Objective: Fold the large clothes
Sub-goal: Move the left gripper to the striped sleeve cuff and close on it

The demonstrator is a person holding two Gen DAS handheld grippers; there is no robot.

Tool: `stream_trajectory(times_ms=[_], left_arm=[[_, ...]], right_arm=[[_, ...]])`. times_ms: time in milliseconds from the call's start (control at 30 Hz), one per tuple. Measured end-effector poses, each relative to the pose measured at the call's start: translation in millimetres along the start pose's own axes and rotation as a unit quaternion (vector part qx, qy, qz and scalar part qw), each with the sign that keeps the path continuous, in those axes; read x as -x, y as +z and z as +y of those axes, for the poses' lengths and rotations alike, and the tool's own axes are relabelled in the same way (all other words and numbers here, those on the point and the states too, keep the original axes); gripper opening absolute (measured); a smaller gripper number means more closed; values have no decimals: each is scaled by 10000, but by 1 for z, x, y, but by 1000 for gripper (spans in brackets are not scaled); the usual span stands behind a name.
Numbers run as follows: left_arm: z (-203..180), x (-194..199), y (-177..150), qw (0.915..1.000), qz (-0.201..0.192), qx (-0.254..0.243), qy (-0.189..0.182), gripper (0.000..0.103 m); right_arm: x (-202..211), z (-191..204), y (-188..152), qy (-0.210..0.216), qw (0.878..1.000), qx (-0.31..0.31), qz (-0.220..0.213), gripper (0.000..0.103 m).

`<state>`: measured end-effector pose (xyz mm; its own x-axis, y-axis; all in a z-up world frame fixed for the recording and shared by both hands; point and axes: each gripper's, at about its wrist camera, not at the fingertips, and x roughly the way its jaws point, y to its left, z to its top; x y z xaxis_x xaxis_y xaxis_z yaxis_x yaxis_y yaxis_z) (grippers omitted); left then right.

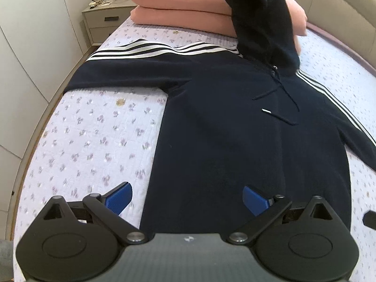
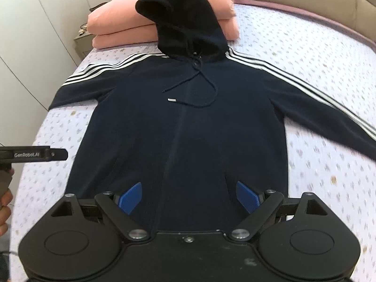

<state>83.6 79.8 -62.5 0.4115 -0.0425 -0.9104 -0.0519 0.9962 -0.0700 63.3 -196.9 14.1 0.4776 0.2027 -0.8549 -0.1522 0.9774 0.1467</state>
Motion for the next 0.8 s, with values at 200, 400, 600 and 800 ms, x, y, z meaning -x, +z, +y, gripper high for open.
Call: stream_trajectory(times_ms=[200, 400, 600, 800], left_arm=[[47, -44, 29, 9984, -227, 524, -60, 101], [134, -79, 70, 9817, -860, 1645, -433, 103], [203, -122, 104, 9620, -861, 2454, -834, 103], [237, -171, 114, 9571, -509, 2714, -876, 103]], right_arm=[[-60, 30, 46, 442, 9980, 438, -95, 103], [-120, 63, 106, 1103, 9938, 98, 100, 103], [-174, 120, 161, 1069, 9936, 80, 357, 103], [-247, 163, 206, 654, 9960, -78, 599, 103]])
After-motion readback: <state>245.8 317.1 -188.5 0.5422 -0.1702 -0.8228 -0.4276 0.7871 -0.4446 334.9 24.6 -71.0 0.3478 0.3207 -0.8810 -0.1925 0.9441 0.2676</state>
